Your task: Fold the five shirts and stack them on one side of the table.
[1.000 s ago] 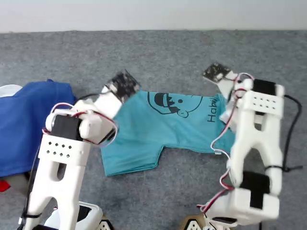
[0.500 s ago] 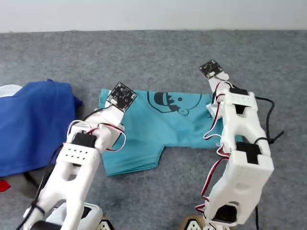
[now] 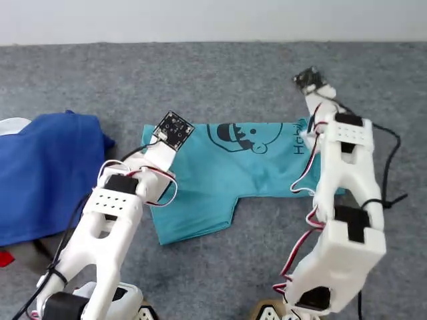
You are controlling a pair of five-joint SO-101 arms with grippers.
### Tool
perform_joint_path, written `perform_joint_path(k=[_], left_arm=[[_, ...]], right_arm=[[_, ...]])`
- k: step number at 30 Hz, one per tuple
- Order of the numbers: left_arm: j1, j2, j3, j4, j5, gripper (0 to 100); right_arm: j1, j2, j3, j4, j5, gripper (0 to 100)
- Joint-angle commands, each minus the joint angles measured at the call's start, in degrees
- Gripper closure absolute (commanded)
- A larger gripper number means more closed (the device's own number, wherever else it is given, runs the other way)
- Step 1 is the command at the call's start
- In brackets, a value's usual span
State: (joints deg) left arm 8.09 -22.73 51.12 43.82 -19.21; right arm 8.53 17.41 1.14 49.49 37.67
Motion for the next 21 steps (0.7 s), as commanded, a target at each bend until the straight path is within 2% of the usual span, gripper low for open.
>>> perform_joint_path(k=[1,7,12,17,21], left_arm=[[0.00,-2.02,-2.68,1.05,0.53,98],[0.26,-1.76,-2.33,-1.32,0.53,98],[0.09,-1.67,-2.24,-1.49,0.53,98],[0.00,-1.76,-2.42,-0.26,0.53,98],[0.00,-1.76,-2.15,-0.26,0.53,98]], right_arm=[[-3.65,-5.85,-3.60,-1.80,-0.70,99.0],[-6.11,4.62,-3.96,-13.85,-0.35,99.0],[-0.84,18.07,-9.23,-22.29,-0.35,99.0],[5.76,24.22,-20.57,-16.92,-0.70,99.0],[5.58,20.53,-28.75,-8.75,-1.67,99.0]])
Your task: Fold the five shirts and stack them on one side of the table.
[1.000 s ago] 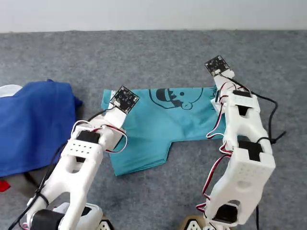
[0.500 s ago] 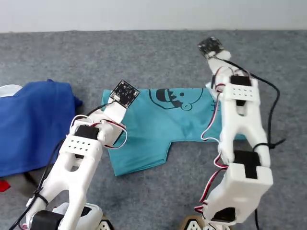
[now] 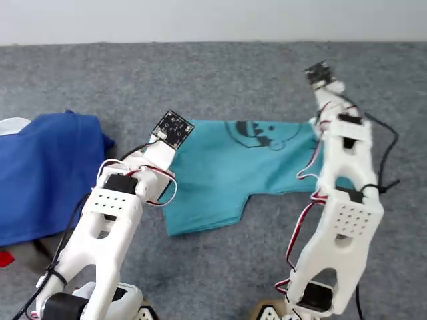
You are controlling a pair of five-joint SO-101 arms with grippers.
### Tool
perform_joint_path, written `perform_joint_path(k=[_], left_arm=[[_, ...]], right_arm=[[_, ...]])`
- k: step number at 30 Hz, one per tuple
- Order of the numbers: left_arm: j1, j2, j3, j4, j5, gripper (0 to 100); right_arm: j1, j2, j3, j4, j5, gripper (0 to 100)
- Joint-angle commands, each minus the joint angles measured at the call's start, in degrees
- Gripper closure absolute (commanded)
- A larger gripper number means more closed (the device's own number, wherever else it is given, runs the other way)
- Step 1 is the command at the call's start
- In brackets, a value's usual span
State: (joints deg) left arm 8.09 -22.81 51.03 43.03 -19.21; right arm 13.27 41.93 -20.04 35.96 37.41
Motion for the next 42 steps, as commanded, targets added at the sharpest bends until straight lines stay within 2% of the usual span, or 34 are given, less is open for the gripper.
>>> perform_joint_path(k=[1,4,11,17,20,24,28,36,38,42], left_arm=[[0.00,-1.67,-2.07,0.44,0.53,98],[0.09,-1.67,-2.07,0.18,0.53,98],[0.26,-1.67,-2.59,0.53,0.88,98],[0.53,-1.67,-2.95,0.53,0.88,98],[0.53,-1.67,-3.91,1.41,1.67,94],[0.88,-1.58,-6.99,5.45,5.71,90],[3.16,-1.58,-8.31,8.18,6.07,89],[4.40,-1.58,-8.57,13.89,5.89,89],[3.96,-1.93,-8.75,16.35,5.71,89],[-2.20,-2.20,-13.85,24.79,5.89,86]], right_arm=[[-0.13,-5.23,-9.23,6.55,-2.81,99.0],[-2.59,-7.52,-11.69,11.38,-5.98,99.0],[-6.55,-7.78,-11.69,24.75,-6.51,99.0],[-6.11,-7.78,-11.60,27.91,-6.59,99.0],[-5.32,-8.04,-11.60,30.37,-6.59,99.0],[-6.11,-8.13,-11.60,38.55,-6.59,99.0],[-8.48,-7.87,-11.60,46.90,-6.59,99.0],[-13.32,-8.40,-12.04,55.60,-6.59,99.0],[-14.73,-8.48,-12.04,58.86,-6.59,99.0],[-17.89,-8.48,-13.98,66.33,-6.59,99.0]])
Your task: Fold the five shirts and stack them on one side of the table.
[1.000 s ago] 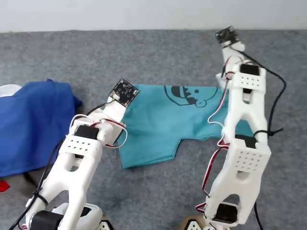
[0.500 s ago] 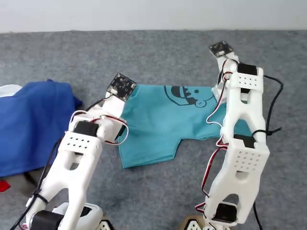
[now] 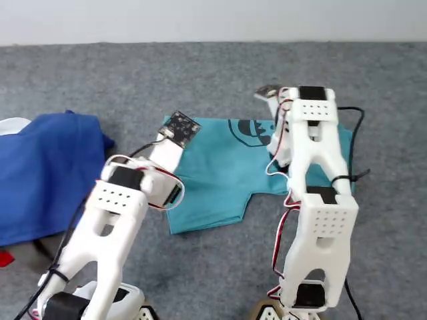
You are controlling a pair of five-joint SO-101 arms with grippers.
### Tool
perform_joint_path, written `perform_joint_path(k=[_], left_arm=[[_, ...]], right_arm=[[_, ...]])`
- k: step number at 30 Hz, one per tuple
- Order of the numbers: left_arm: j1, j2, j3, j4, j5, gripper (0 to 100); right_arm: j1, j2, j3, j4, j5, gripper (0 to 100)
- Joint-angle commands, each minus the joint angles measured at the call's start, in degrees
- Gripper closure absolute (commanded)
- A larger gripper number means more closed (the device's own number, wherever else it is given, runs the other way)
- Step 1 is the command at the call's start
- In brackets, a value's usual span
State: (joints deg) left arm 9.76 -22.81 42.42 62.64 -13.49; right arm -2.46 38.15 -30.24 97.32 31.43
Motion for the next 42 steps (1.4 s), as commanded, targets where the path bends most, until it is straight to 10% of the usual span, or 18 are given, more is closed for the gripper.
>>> perform_joint_path(k=[1,12,19,42], left_arm=[[-6.07,-2.20,-6.90,7.30,0.09,85],[-34.02,-2.20,-23.16,22.15,-4.75,85],[-46.15,-2.20,-25.36,25.14,-9.58,85],[-49.49,-2.29,-25.71,24.97,-9.32,85]], right_arm=[[-2.95,-4.79,-4.04,5.49,-0.62,99.0],[-20.70,-22.20,10.81,5.41,-0.18,98.3],[-32.75,-26.95,25.41,-0.84,-0.18,77.6],[-41.01,-26.68,53.01,-36.09,6.77,88.3]])
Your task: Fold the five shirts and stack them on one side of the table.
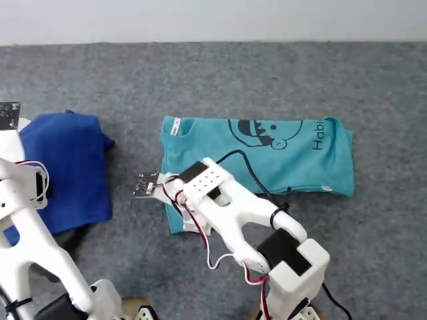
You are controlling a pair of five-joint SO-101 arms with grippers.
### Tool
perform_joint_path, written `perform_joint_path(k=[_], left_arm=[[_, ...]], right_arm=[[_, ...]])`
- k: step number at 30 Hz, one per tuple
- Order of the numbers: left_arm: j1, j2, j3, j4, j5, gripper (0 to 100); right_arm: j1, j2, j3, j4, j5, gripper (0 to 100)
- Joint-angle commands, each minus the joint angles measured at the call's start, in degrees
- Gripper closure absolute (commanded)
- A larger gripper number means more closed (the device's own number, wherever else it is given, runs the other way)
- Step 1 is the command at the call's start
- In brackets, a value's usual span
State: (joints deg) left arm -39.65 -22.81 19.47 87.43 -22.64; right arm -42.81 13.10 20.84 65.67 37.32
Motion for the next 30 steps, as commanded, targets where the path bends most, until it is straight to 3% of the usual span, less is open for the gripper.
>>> perform_joint_path(k=[1,4,13,18,30], left_arm=[[-0.09,-2.29,-3.30,0.35,-0.18,85],[-0.09,-2.29,-4.97,0.35,-0.09,85],[-0.09,-2.29,-7.08,0.79,-0.09,85],[1.14,-2.29,-7.16,2.46,-0.09,85],[3.87,-3.78,-7.16,2.81,0.00,86]], right_arm=[[-0.66,-1.63,2.46,-5.49,0.88,91.9],[-0.57,-1.71,2.55,-6.11,0.70,99.4],[-2.77,-10.24,-1.85,1.71,0.44,98.9],[1.98,-12.35,-8.88,1.89,0.79,98.9],[12.00,8.84,-31.65,0.84,0.44,98.6]])
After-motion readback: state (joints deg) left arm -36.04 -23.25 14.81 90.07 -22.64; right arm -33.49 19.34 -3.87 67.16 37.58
